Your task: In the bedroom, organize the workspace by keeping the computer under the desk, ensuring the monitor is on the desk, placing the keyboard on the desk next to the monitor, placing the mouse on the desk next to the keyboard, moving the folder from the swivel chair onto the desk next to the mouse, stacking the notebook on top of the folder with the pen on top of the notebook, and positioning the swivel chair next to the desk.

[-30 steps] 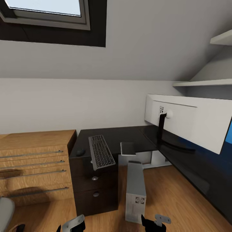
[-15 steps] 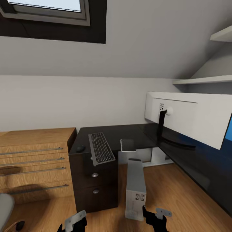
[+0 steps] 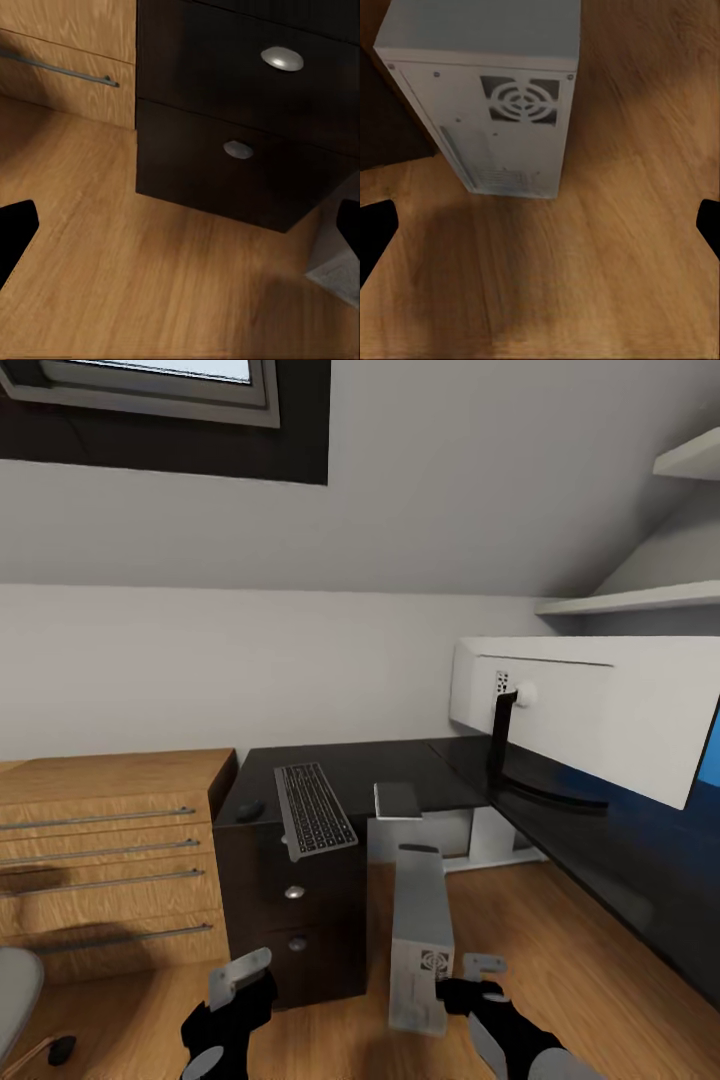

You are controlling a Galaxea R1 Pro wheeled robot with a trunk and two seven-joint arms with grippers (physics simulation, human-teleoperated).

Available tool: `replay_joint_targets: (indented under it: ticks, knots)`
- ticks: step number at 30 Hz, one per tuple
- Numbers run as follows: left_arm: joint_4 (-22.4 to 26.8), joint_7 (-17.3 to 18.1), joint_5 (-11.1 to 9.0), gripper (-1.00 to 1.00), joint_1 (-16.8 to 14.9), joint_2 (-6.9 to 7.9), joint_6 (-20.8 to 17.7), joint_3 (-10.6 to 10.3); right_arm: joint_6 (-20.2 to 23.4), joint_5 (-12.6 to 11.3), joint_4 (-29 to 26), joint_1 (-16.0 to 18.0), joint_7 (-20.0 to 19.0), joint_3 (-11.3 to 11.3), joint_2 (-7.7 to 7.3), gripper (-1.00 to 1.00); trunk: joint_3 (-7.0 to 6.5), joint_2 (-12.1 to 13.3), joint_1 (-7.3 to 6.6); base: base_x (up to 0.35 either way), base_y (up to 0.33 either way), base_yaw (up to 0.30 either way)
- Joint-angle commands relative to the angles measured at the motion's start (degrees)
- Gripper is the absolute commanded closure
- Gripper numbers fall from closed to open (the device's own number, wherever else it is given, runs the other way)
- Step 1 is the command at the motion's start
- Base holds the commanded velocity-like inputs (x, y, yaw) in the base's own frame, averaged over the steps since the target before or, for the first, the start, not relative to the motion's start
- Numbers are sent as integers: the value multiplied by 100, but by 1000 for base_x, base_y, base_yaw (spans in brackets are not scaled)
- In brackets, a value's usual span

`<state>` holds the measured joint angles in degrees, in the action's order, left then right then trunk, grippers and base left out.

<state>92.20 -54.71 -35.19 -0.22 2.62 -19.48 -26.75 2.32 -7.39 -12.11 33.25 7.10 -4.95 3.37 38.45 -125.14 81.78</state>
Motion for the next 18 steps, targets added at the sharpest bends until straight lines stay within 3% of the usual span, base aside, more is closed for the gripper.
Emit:
replay_joint_targets:
  ticks: [1, 5, 8, 10, 13, 18]
  knots:
    - [20, -32, -19, -100, -3, -9, -101, 4, 137, -52, -14, 8, 40, -50, 0, -100, 24, -44, 22, 0, 0, 0]
    - [49, -22, -30, -100, -4, -77, -320, 43, 537, -27, -26, 95, 75, -50, -9, -100, 95, -204, 110, 0, 0, 0]
    - [53, 3, -32, -100, -4, -89, -373, 47, 835, 4, -18, 464, 208, -52, 9, -100, 149, -325, 176, 0, 0, 0]
    - [58, 10, -32, -100, -4, -82, -390, 49, 1428, 56, -71, 699, 300, -56, 68, -100, 185, -405, 220, 0, 0, 0]
    - [61, 12, -31, -100, -4, -74, -397, 57, 1740, 70, -224, 955, 341, -47, 38, -100, 239, -525, 286, 0, 0, 0]
    - [61, 7, -31, -100, -4, -75, -393, 50, 1675, 75, -250, 1028, 337, -59, 36, -100, 329, -726, 395, 0, 0, 0]
